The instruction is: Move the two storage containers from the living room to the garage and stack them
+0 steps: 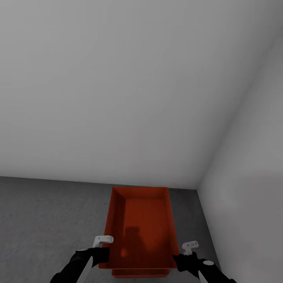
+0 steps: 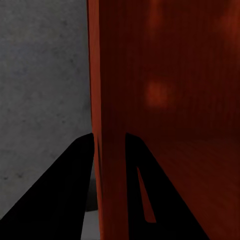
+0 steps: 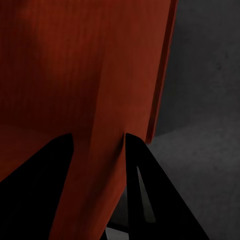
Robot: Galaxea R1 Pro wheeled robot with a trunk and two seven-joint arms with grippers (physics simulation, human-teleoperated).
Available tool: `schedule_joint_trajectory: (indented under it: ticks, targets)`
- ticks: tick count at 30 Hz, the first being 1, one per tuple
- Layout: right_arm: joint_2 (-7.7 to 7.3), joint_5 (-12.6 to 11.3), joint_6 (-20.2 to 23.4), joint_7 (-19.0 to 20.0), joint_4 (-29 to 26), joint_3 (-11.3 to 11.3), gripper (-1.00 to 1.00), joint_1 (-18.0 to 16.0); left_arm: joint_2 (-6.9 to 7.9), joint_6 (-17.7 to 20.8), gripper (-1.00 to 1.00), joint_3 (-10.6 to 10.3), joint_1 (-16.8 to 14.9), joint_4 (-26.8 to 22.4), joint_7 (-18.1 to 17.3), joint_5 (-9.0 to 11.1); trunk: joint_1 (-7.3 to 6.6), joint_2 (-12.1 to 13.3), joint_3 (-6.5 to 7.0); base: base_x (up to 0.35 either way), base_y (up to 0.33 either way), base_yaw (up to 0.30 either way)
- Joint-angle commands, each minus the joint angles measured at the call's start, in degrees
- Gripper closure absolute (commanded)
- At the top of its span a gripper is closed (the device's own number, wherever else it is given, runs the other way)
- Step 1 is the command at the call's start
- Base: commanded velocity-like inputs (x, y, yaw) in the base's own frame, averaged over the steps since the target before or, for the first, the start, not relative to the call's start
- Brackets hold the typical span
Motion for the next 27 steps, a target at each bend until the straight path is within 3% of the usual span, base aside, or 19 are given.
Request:
schedule_joint_trajectory:
  ticks: [1,27]
  targets:
    - [1.41,0.6,0.4,0.2,0.1,-0.5,1.0,0.0,-0.98,-3.6,1.0,-0.1,0.0,-0.2,0.3,0.2,0.23,-0.5,-0.25,0.0,0.0,0.0]
    - [1.41,0.6,0.4,0.2,0.1,-0.5,1.0,0.0,-0.96,-3.7,1.0,0.0,0.0,-0.2,0.4,0.2,5.94,-10.9,-4.91,0.0,0.0,0.0]
